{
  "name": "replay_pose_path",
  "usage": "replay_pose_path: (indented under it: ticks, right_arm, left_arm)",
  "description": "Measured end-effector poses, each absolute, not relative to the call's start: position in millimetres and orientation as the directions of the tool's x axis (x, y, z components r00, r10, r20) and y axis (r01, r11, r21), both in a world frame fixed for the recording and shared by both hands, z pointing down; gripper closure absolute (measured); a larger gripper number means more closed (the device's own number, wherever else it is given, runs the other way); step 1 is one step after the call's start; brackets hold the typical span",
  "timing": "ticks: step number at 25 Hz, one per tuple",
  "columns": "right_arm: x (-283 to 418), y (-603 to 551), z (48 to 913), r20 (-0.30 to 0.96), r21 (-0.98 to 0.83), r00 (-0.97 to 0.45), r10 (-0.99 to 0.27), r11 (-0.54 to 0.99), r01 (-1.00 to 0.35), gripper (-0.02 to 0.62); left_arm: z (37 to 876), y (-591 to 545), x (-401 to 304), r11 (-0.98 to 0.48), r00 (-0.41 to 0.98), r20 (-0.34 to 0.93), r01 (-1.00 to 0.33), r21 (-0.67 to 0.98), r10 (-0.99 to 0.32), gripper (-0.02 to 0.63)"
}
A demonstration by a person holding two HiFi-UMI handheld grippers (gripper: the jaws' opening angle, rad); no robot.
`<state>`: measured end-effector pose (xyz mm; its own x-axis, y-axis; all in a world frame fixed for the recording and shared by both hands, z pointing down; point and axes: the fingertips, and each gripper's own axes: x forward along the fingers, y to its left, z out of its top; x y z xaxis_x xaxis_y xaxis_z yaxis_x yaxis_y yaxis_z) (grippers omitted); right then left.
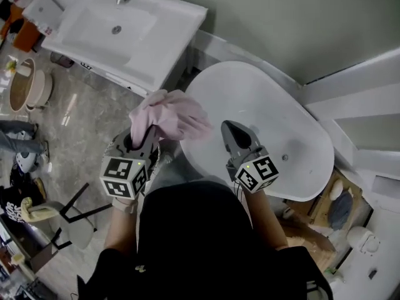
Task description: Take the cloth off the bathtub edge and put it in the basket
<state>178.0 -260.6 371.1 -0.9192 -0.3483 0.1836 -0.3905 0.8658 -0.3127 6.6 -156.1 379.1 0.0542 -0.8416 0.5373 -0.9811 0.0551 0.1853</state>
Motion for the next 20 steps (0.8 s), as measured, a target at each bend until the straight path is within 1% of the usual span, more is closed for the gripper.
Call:
replay_pose_path:
  ticks: [10,20]
  right_arm:
    - [112,-210,364,0.188,-0.288,-0.957,-0.22,0.919,-0.268,0.598]
    - [47,-106,351,0.194,-0.27,-0.975,-0.104,0.95,-0.155,0.598]
  left_arm:
    - [370,-86,-29,0.159,-0.034,0.503,-0.965,0.209,-0.864,0.522]
    - [362,32,-75,0.26,-0.124,0.485,-0.939,0.224,-0.865,0.522]
